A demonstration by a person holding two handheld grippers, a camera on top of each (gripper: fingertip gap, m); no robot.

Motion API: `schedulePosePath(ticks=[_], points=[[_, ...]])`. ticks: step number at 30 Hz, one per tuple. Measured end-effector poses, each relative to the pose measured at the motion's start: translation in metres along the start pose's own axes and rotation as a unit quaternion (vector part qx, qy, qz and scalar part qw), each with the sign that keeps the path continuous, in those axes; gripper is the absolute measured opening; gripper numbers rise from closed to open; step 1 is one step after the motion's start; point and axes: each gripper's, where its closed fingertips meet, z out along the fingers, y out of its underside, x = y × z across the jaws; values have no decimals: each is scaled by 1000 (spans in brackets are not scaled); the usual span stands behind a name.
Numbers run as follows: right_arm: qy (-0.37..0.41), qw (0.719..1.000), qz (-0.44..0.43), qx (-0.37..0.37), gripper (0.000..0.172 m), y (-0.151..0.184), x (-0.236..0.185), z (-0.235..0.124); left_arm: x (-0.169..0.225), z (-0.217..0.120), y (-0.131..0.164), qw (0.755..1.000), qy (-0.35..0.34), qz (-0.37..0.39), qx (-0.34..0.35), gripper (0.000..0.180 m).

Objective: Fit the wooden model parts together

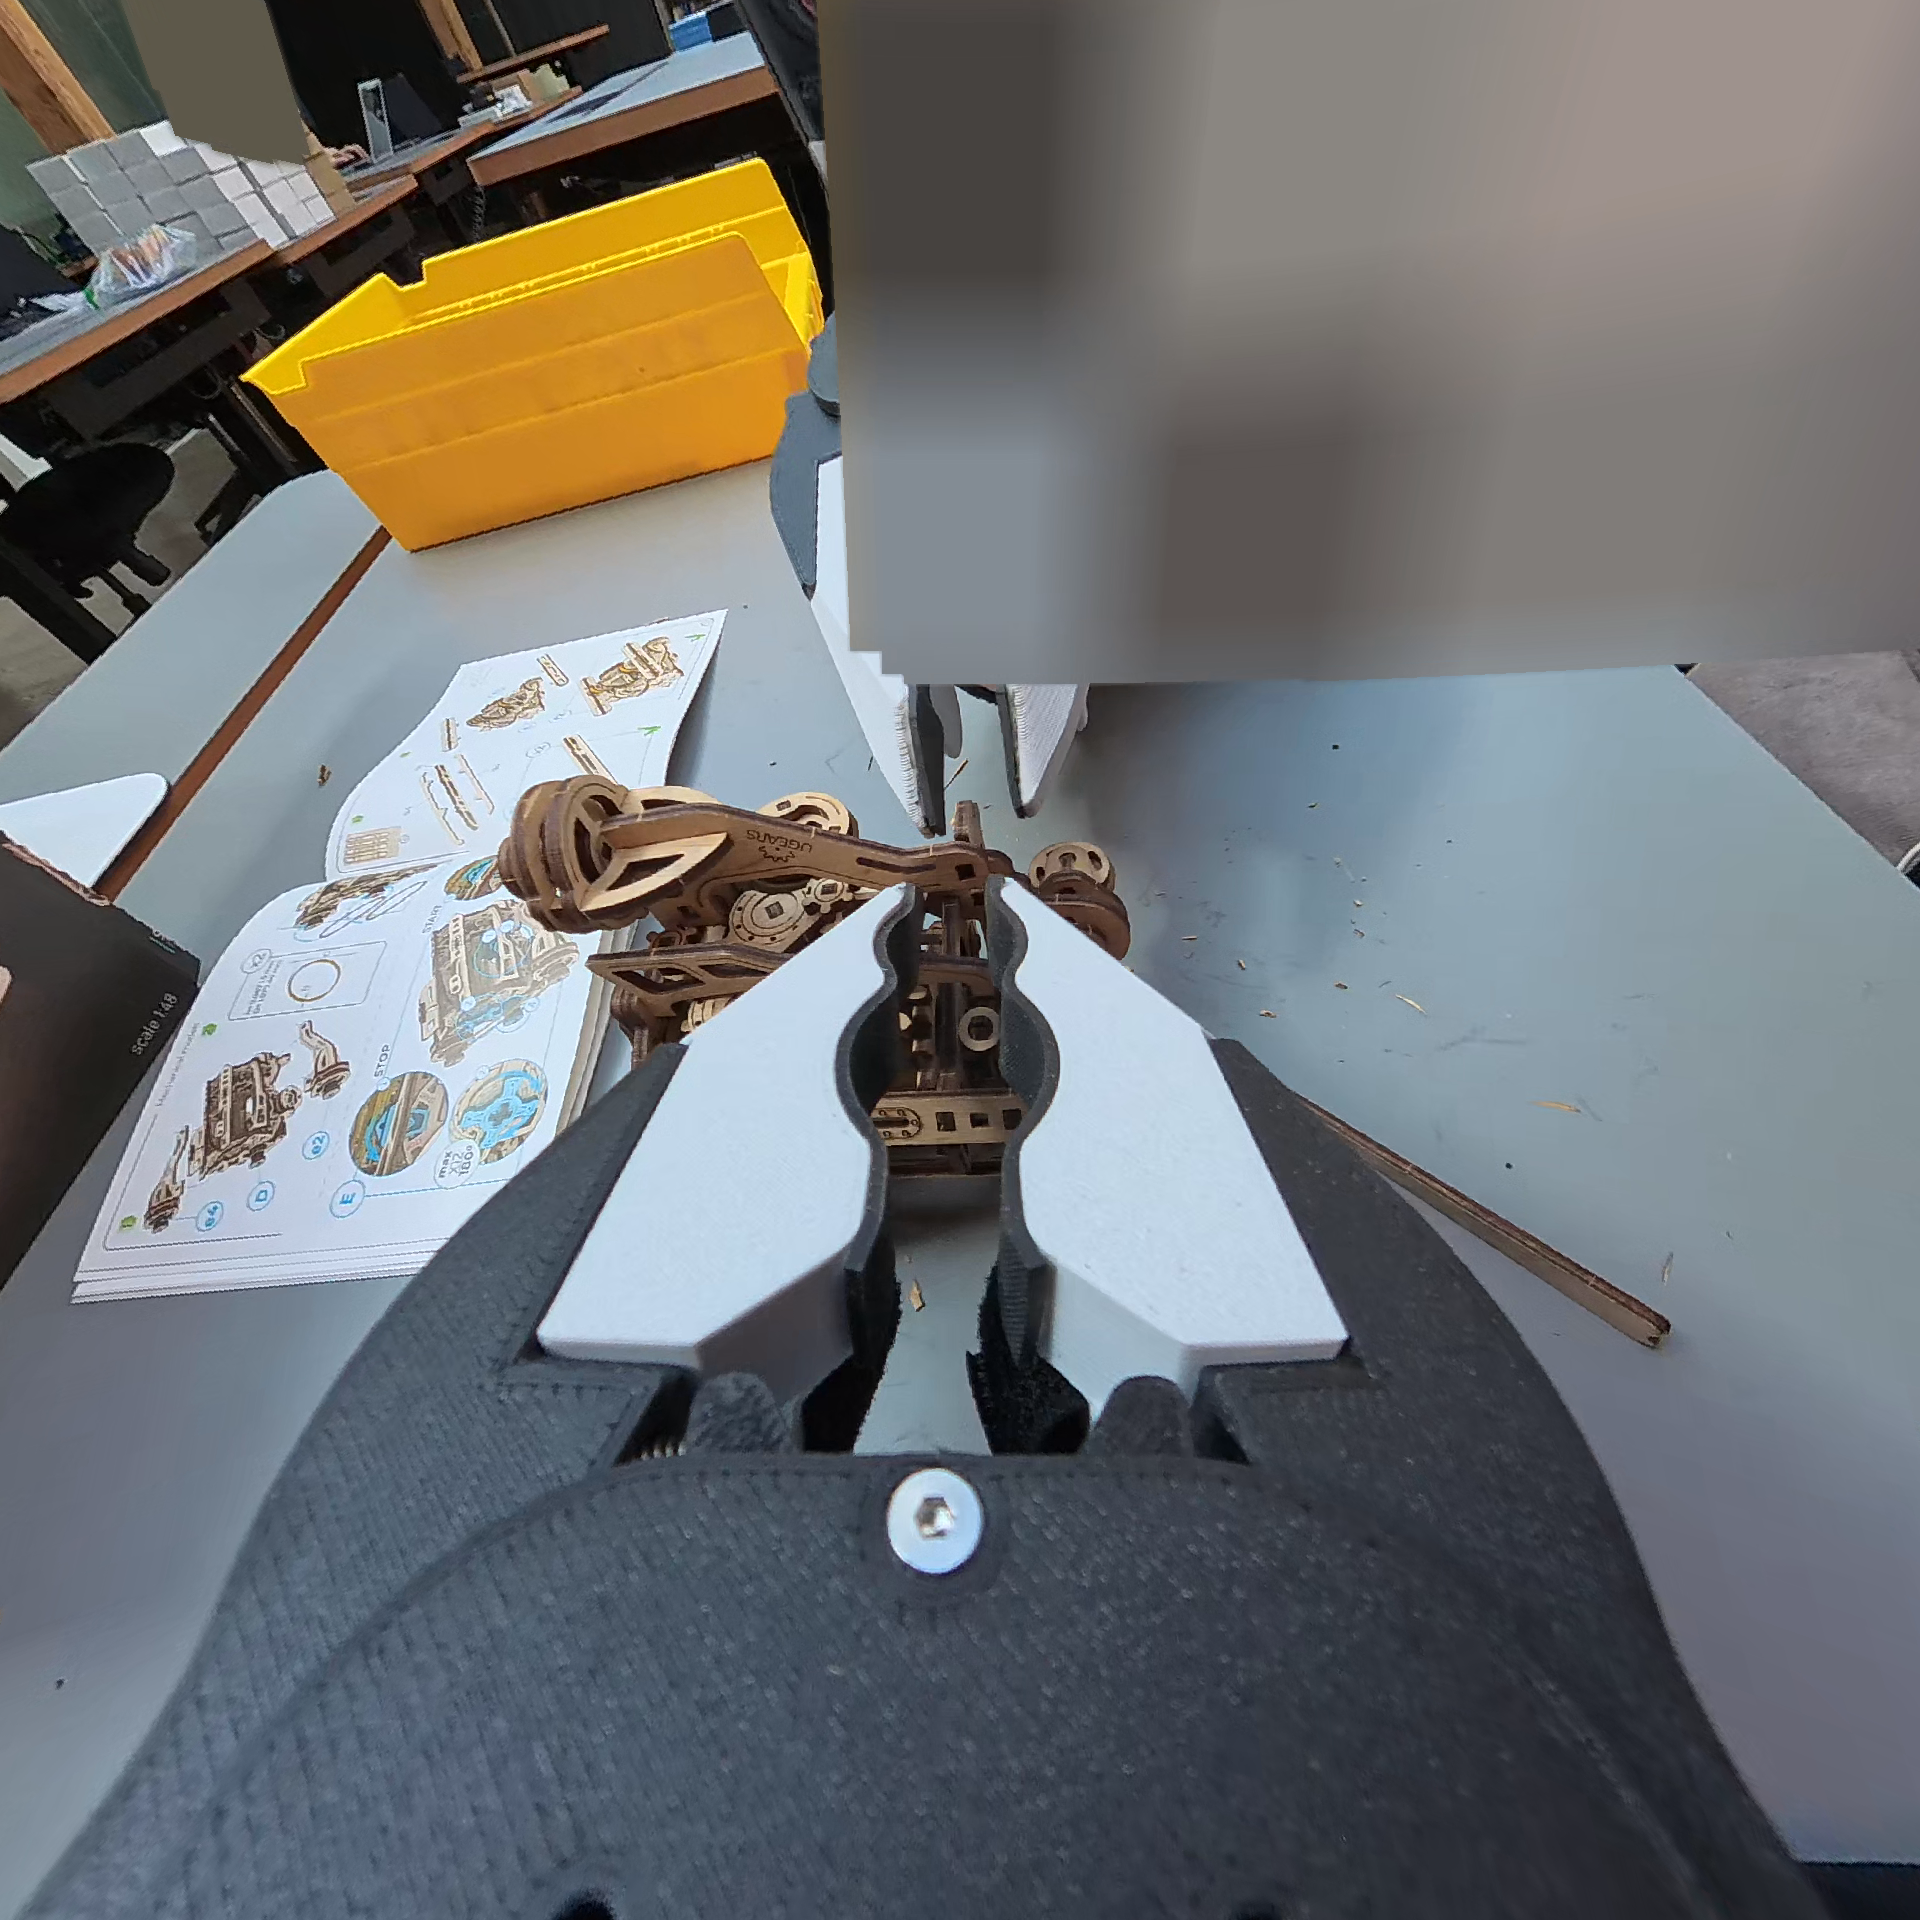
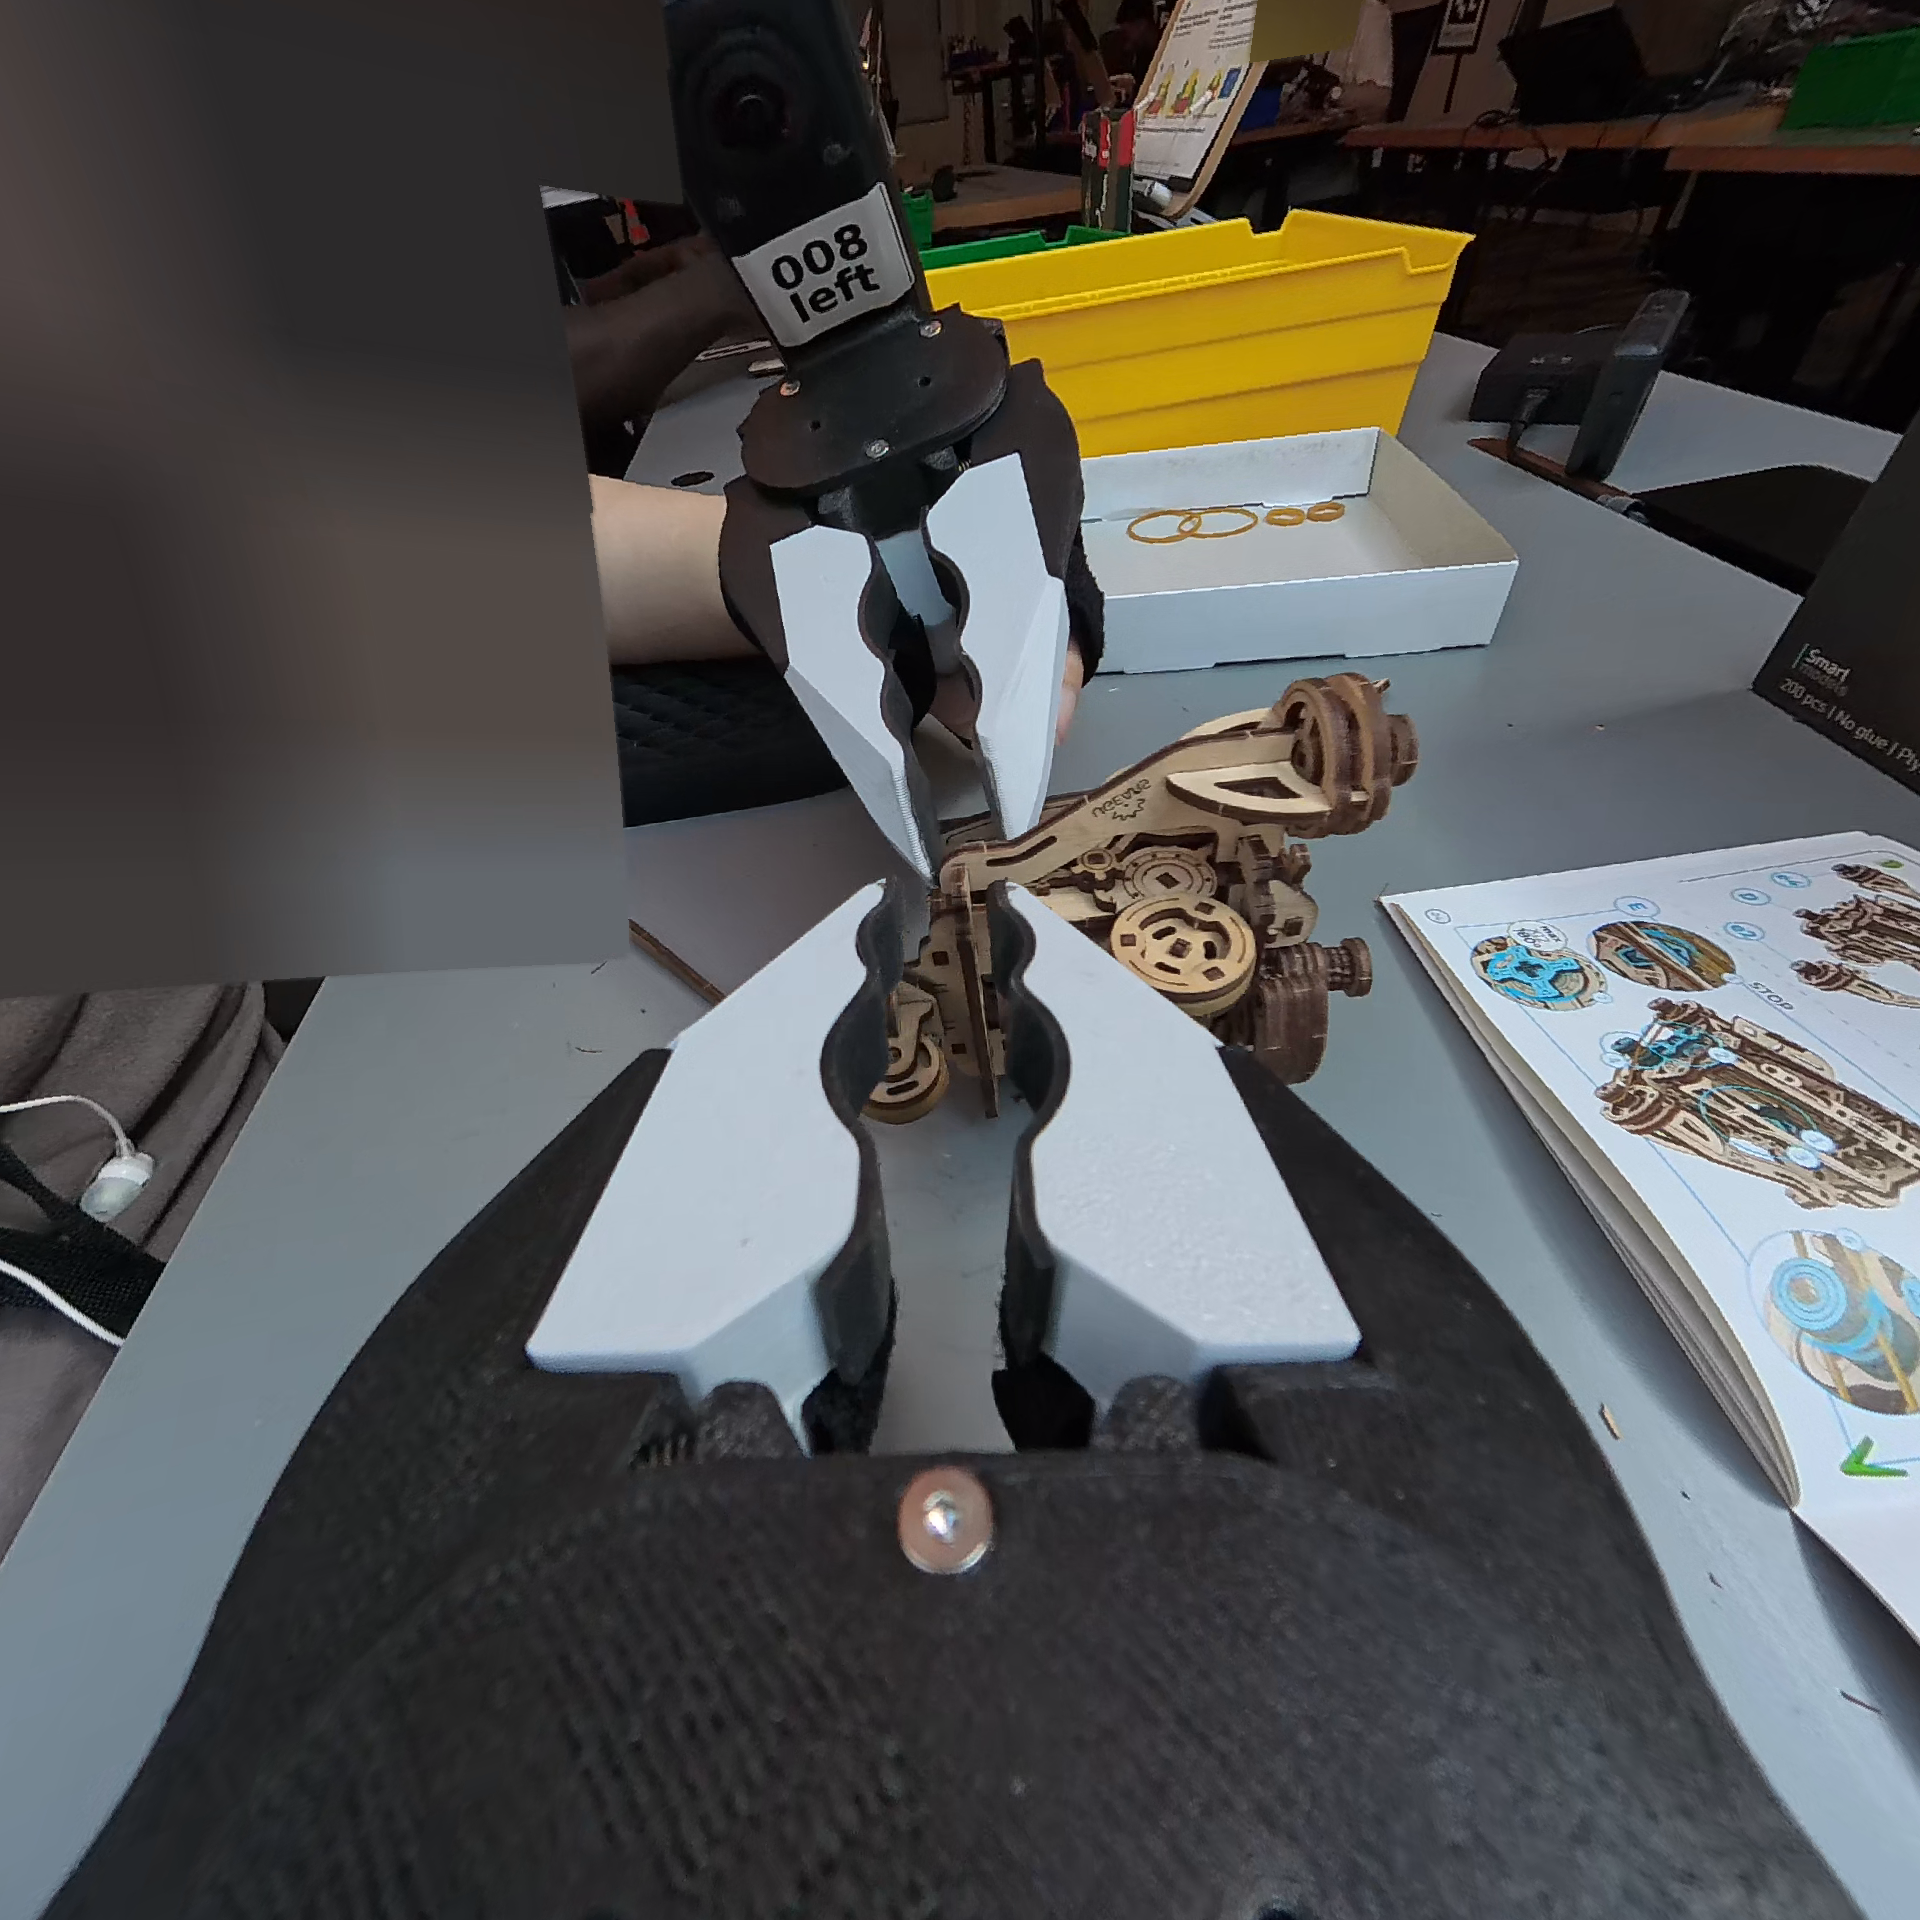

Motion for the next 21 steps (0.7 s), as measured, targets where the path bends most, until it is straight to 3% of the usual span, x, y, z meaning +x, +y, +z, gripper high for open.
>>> schedulePosePath(ticks=[6, 21], points=[[11, 1000, -12, 1, 3, -1, 2, -1, 3, -1, -5, 1000, 14, -22, 17, 10], [26, 999, -42, -16, 2, 3, 1, 0, 3, 1, -3, 999, 13, -44, -3, 15]])
